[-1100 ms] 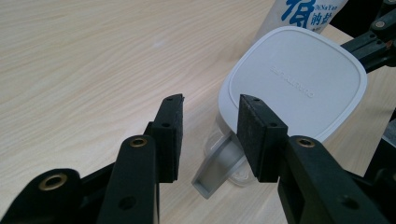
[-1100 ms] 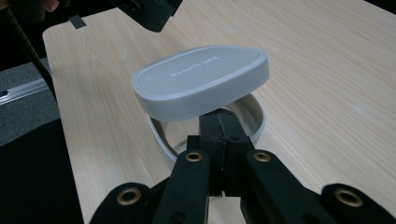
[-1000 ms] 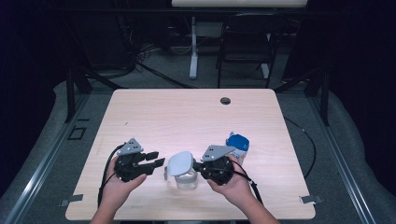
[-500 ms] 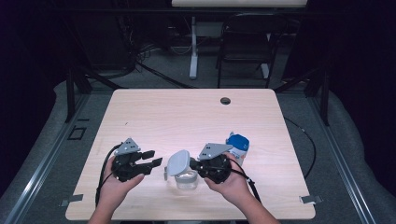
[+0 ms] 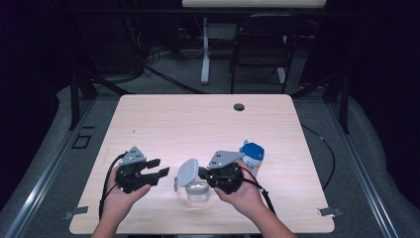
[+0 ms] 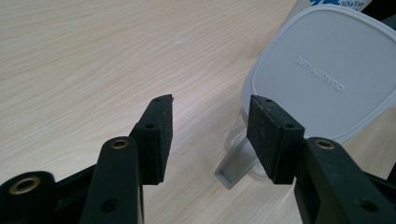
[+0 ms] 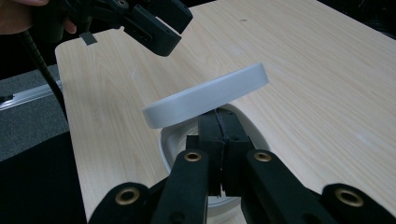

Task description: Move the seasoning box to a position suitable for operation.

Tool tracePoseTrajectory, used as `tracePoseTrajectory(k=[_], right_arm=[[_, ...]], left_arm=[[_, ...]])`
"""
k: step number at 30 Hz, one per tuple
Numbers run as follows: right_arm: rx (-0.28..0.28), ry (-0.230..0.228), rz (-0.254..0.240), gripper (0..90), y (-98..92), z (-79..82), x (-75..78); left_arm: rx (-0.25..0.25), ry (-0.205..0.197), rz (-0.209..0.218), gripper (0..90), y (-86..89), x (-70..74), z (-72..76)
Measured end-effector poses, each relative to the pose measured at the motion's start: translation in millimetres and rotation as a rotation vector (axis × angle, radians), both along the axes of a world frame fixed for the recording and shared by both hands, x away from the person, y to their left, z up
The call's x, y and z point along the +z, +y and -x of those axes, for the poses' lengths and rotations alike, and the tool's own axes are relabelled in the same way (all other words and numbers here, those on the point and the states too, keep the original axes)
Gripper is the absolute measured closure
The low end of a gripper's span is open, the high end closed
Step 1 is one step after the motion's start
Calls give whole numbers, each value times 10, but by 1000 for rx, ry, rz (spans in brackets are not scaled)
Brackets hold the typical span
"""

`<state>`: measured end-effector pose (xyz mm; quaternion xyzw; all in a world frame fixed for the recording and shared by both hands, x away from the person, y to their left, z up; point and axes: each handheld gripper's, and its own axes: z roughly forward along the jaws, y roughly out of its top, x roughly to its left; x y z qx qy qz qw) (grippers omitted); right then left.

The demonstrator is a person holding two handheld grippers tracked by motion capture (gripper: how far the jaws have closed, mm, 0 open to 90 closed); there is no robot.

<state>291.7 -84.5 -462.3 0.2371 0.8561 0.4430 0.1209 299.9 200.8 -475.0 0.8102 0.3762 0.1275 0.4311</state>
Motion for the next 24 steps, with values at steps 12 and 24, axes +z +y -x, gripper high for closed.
tracePoseTrajectory(k=[12, 24], right_arm=[[8, -3, 0, 898, 46, -3, 24], [22, -14, -2, 898, 111, 0, 70]], left_arm=[[12, -6, 5, 513, 41, 14, 10], [21, -5, 18, 513, 90, 19, 9]])
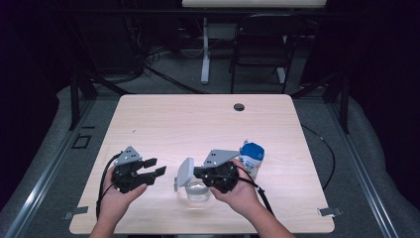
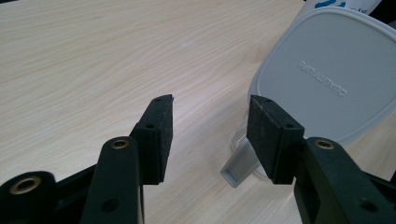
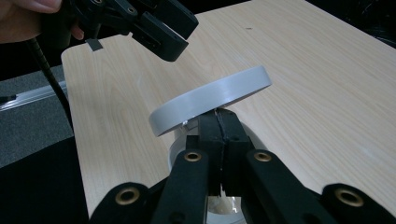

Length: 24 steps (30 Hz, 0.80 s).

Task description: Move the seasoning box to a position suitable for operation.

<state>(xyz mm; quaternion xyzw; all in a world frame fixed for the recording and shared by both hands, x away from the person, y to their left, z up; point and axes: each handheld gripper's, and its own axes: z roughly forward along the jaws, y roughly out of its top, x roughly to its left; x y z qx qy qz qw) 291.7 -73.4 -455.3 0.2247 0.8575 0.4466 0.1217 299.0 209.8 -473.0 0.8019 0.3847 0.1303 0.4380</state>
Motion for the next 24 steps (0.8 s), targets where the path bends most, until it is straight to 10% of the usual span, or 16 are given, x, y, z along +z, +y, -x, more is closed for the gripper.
tracePoseTrajectory(k=[24], right_arm=[[24, -20, -10, 888, 136, 6, 101]], left_arm=[[11, 16, -3, 514, 29, -46, -24]])
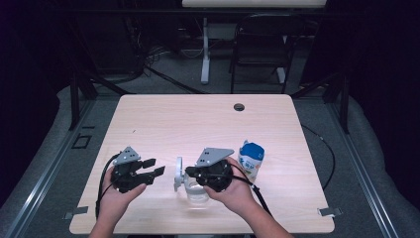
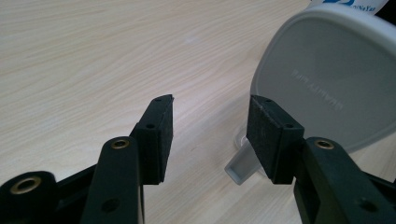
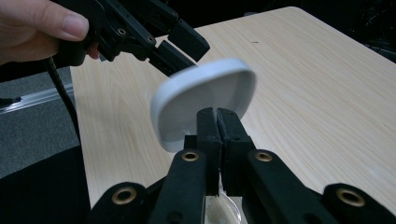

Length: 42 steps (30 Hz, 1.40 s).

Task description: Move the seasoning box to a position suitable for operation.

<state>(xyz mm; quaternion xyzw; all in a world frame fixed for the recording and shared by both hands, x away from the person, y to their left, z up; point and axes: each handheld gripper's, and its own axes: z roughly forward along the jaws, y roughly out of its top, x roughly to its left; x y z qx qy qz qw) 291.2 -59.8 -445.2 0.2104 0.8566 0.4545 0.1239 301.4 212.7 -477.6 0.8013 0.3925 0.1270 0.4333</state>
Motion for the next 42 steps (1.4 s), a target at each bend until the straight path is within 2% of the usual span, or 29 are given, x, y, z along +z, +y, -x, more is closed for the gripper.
tracePoseTrajectory(k=[11, 19, 23, 27, 33, 42], right_arm=[[-7, -4, 1, 865, -39, 5, -8], [-47, -7, 3, 815, -188, 14, -23], [-67, -4, -18, 795, -264, 34, -30], [-78, -8, -5, 772, -344, 56, -38], [-108, -4, -15, 743, -478, 74, -48], [-151, -8, -32, 591, -680, 119, -53]], left_arm=[[2, 2, 6, 522, 3, -19, -7], [6, 2, -2, 522, 16, -25, -9], [6, 2, -2, 522, 16, -21, -7], [8, -1, -1, 522, 23, -16, -4], [18, -4, 6, 522, 57, -4, -2], [15, -5, 13, 522, 75, 0, -6]])
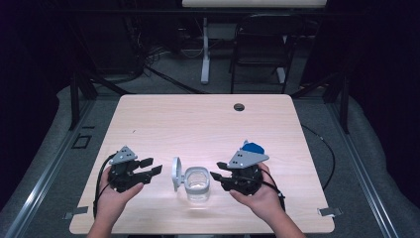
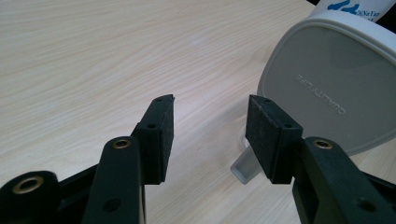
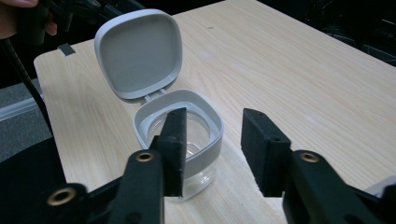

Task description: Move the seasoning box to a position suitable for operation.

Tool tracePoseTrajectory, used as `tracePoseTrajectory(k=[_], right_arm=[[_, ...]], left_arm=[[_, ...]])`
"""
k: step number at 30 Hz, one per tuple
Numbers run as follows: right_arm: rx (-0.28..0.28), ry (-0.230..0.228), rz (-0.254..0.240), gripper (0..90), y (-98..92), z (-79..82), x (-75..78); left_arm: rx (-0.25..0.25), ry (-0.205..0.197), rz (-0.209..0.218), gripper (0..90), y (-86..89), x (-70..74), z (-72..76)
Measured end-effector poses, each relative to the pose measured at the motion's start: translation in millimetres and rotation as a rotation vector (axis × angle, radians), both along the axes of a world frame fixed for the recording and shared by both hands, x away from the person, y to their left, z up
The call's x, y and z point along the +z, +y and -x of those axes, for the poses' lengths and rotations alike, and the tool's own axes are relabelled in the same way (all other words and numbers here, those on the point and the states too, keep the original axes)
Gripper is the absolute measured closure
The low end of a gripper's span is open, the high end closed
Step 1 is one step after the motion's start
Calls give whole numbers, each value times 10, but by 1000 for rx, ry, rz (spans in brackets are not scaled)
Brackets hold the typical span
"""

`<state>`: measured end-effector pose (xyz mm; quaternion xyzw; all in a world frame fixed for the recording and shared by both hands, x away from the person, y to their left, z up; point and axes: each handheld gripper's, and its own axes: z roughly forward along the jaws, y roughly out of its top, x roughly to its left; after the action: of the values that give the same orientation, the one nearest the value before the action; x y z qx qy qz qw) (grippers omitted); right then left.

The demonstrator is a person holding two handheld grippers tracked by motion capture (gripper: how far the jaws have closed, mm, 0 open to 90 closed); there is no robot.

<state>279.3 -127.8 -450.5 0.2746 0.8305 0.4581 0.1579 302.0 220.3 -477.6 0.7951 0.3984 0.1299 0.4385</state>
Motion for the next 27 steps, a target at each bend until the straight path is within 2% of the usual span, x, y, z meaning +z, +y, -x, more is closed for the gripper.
tracePoseTrajectory(k=[2, 14, 16, 26, 27], right_arm=[[-4, -16, -7, 547, -37, 4, 1], [-16, -30, -28, 520, -147, 64, 39], [-16, -28, -45, 529, -172, 87, 55], [-19, -42, -36, 512, -233, 152, 98], [-18, -40, -39, 502, -238, 157, 98]], left_arm=[[-4, 1, -3, 521, 4, 0, -3], [9, 3, 3, 517, 22, -8, -6], [10, 4, 7, 517, 28, -13, -8], [14, 0, 9, 516, 34, -20, -12], [9, 9, 2, 515, 41, -12, -11]])
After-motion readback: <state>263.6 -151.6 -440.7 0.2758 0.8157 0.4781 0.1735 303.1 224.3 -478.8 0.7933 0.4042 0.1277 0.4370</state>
